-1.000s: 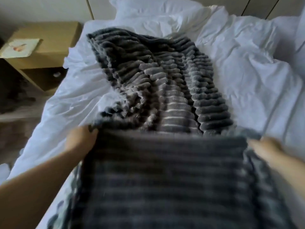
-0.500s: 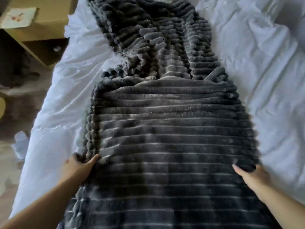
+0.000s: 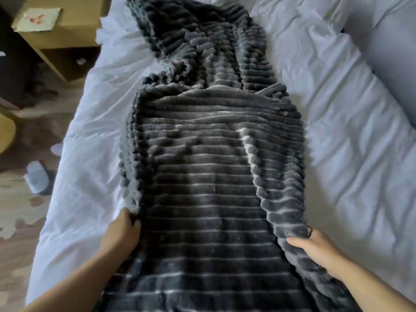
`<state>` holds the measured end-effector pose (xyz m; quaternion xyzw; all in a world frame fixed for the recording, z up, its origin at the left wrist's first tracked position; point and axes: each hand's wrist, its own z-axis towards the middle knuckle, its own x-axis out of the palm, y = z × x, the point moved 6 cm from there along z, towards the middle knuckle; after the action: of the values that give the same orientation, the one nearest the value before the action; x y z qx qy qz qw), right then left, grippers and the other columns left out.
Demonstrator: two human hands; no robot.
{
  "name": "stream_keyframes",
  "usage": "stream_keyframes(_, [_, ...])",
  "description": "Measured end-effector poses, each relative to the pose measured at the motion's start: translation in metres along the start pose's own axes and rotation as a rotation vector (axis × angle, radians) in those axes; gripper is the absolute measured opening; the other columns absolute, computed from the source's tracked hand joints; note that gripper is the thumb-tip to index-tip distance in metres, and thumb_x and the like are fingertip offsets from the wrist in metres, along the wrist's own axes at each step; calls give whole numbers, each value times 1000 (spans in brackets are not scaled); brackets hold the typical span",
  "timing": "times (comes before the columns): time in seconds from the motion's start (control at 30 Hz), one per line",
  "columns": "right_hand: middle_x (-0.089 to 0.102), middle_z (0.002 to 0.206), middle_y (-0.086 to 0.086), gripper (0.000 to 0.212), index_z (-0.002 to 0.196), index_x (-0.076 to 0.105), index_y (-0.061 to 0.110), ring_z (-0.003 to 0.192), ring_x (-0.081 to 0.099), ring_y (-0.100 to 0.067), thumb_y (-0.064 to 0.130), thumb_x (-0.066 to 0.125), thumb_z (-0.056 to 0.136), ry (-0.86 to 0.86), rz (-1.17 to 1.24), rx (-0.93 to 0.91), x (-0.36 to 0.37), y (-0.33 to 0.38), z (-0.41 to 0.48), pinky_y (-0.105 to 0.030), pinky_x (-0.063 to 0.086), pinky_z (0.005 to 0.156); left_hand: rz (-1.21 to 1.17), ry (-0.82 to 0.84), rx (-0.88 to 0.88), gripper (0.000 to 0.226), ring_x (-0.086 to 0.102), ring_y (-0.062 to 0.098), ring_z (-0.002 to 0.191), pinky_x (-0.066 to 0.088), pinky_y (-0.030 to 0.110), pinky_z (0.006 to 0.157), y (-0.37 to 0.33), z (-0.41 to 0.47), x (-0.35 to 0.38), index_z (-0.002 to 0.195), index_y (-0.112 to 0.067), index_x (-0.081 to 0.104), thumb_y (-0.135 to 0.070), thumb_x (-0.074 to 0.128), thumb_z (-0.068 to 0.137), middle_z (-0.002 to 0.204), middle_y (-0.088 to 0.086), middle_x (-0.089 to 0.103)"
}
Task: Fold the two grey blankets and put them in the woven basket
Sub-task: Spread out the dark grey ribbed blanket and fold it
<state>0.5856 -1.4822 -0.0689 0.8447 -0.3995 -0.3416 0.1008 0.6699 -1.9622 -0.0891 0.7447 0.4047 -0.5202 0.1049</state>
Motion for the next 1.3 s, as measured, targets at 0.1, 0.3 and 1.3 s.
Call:
stream_keyframes(0.1, [67,61,-4,12,91,65,16,56,62,-25,18,73,82,-95,25,-164,-31,79,-16,-30,43,53,-215,-87,47,15,56,37,82,39,36,68,-63,13,-54,86,-3,48,-17,53,91,86,21,59])
stream_keyframes(0.3, [64,113,-3,83,133,47,20,97,65,-21,62,71,66,-352,554,-360,-134,212,11,-39,56,85,-747,-347,7,63,58,25,113,48,38,96,-116,62,-189,129,-18,51,-57,59,81,127,7,59])
stream_keyframes(1.3, [40,148,-5,81,145,32,18,131,42,-32,61,60,82,-417,112,-279,-82,150,68,-44,37,107,-478,-314,-295,73,59,37,85,54,33,62,5,37,-90,129,-2,46,-53,65,81,118,21,58])
